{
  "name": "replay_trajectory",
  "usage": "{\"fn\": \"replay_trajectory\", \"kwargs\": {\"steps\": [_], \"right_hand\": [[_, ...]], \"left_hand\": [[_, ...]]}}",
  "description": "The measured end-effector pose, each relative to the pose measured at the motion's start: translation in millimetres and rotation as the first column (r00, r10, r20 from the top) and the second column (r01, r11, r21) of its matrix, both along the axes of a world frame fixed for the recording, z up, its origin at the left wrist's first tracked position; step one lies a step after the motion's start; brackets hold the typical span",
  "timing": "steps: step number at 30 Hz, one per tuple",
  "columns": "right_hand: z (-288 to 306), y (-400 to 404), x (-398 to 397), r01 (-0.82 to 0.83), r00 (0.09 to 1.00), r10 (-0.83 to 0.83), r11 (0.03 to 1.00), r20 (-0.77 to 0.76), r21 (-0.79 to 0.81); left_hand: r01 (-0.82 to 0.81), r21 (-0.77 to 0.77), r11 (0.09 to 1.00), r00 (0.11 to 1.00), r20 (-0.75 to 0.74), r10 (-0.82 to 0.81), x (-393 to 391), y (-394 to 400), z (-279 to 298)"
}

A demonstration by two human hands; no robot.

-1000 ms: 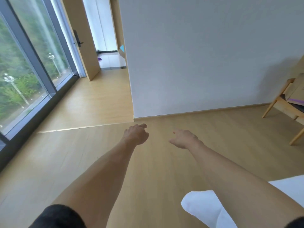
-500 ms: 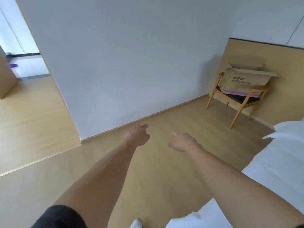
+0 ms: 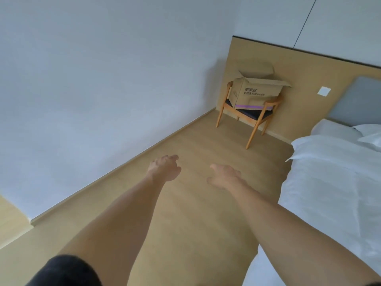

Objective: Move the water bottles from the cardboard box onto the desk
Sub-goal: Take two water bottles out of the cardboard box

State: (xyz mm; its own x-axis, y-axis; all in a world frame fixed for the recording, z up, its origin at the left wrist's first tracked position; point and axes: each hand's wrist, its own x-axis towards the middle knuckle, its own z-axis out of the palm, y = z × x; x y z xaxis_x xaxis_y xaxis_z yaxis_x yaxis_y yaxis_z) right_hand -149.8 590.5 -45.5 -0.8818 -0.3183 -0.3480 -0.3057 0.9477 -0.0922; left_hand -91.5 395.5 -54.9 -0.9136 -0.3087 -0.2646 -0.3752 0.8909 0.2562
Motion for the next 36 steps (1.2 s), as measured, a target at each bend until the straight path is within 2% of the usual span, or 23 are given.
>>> {"fn": "replay_trajectory", "kwargs": {"steps": [7, 16, 20, 25, 36], "right_hand": [[-10, 8, -95, 0.112, 0.994, -0.112, 0.993, 0.011, -0.021], [-4, 26, -271, 0.195, 0.98, -0.191, 0.977, 0.057, -0.091], [6, 45, -354, 0.22, 0.975, -0.215, 0.969, 0.058, -0.111], [5, 75, -426, 0.26, 0.965, -0.255, 0.959, 0.051, -0.112], [9, 150, -580, 0.43, 0.901, -0.434, 0.893, -0.006, -0.132]], "left_hand": [[0.104, -0.019, 0.994, 0.995, 0.01, -0.104, -111, 0, -6], [0.151, -0.063, 0.987, 0.988, -0.021, -0.153, -310, 14, 15], [0.179, -0.044, 0.983, 0.981, -0.064, -0.181, -395, 34, 23], [0.253, -0.041, 0.967, 0.966, -0.049, -0.254, -481, 69, 22], [0.497, -0.013, 0.868, 0.866, -0.049, -0.497, -676, 157, 5]]}}
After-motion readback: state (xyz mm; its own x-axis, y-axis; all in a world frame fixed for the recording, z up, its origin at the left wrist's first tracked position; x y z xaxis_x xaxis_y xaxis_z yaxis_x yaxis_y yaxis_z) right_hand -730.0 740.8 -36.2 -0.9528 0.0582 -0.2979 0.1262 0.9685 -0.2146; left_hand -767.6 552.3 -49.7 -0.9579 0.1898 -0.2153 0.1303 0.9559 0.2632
